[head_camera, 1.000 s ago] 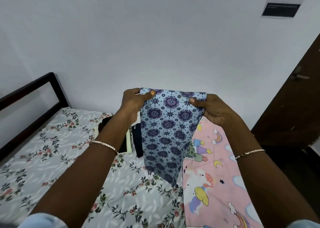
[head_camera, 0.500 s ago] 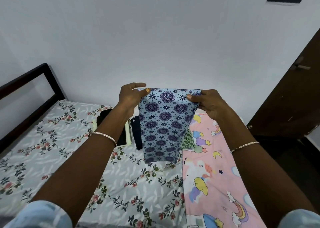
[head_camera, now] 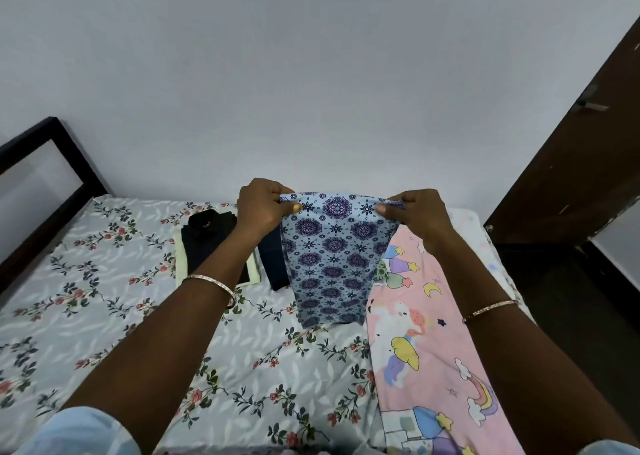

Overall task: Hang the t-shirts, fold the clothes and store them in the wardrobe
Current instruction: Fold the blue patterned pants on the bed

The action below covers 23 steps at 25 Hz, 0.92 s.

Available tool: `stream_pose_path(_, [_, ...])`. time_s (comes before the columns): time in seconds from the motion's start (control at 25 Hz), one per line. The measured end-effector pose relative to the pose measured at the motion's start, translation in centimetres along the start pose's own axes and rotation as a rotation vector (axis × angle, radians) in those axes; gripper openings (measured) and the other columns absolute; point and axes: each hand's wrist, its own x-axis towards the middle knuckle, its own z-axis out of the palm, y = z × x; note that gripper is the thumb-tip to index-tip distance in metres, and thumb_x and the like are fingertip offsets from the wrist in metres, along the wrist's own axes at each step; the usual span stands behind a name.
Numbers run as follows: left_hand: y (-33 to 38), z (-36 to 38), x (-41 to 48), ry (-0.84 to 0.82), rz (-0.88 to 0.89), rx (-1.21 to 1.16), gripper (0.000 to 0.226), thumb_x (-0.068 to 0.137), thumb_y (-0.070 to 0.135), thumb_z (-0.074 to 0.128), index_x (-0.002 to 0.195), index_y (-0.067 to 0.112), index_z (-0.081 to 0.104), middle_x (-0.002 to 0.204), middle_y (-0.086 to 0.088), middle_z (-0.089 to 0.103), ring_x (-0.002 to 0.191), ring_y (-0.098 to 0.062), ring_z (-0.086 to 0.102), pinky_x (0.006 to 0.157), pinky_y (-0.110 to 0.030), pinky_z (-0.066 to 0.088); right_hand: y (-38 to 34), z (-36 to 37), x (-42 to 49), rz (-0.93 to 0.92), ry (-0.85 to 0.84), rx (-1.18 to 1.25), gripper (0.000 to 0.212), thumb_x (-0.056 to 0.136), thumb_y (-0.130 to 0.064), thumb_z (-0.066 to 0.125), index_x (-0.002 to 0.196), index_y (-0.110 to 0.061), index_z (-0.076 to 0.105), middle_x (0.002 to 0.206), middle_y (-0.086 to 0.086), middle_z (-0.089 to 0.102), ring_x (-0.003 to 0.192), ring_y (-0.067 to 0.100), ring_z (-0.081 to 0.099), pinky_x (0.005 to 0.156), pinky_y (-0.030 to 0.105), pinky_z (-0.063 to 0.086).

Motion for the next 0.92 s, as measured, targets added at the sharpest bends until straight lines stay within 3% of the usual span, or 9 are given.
stream_pose_path(0.16, [-2.2,2.4,0.8,-0.060,0.029,0.166,0.029,0.078,0.031,0.083,0.098,0.011,0.078,0.093,-0.010,0.076,0.084,-0.021,0.069,0.070,-0.027,0.047,3.4,0.5,0.8,-0.030,0.005,-0.149,0.031,0.071,-0.040,0.088,0.062,-0.017,0.069,0.058,0.009,0.052,0.058,0.017,0.043,0.060,0.028,0.030])
stream_pose_path(0.36, [-4.6,6.0,3.0,-0.133,0.023,0.256,0.025,0.083,0.035,0.078,0.096,0.015,0.079,0.093,-0.008,0.076,0.090,-0.025,0.070,0.073,-0.033,0.052,6.4,0.9,3.3,0.007,-0.030,-0.255,0.034,0.077,-0.039,0.084,0.058,-0.022,0.061,0.053,0.002,0.045,0.053,0.012,0.037,0.055,0.030,0.024])
stream_pose_path(0.44, [-5.4,7.6,4.2,-0.127,0.016,0.238,0.024,0.082,0.034,0.079,0.095,0.014,0.079,0.093,-0.008,0.077,0.091,-0.024,0.070,0.072,-0.030,0.050,8.3,0.9,4.9,0.034,-0.022,-0.183,0.028,0.076,-0.032,0.086,0.062,-0.022,0.064,0.056,0.000,0.053,0.055,0.012,0.045,0.059,0.029,0.032])
stream_pose_path(0.52, [-6.1,8.8,4.8,-0.097,-0.008,0.197,0.024,0.079,0.031,0.082,0.096,0.014,0.079,0.093,-0.008,0.077,0.091,-0.024,0.072,0.075,-0.032,0.054,9.9,0.8,6.0,0.064,-0.057,-0.093,0.016,0.075,-0.020,0.087,0.080,-0.018,0.072,0.072,0.004,0.069,0.065,0.014,0.061,0.068,0.032,0.047])
stream_pose_path(0.64, [-6.4,9.9,4.7,-0.042,-0.038,0.085,0.028,0.077,0.024,0.084,0.102,0.015,0.076,0.093,-0.006,0.076,0.082,-0.020,0.071,0.077,-0.036,0.057,11.0,0.6,6.7,0.070,-0.090,-0.053,0.024,0.078,-0.003,0.082,0.096,-0.016,0.074,0.092,0.013,0.075,0.084,0.025,0.071,0.082,0.038,0.057])
stream_pose_path(0.84, [-8.8,11.0,0.6,0.015,0.020,0.044,0.020,0.078,0.022,0.083,0.097,0.022,0.078,0.088,0.005,0.076,0.070,-0.013,0.071,0.065,-0.036,0.059,12.8,0.9,4.0,-0.045,-0.055,-0.169,0.024,0.083,-0.004,0.077,0.103,-0.016,0.076,0.090,-0.001,0.073,0.072,-0.013,0.064,0.070,0.005,0.046])
stream_pose_path(0.92, [-11.0,11.8,-3.1,0.024,-0.001,0.064,0.021,0.076,0.022,0.084,0.096,0.024,0.079,0.089,0.011,0.076,0.072,-0.004,0.070,0.069,-0.028,0.058,15.3,1.8,0.5,-0.077,-0.077,-0.203,0.020,0.082,-0.002,0.077,0.102,-0.009,0.076,0.091,-0.001,0.072,0.076,-0.016,0.063,0.069,0.002,0.043])
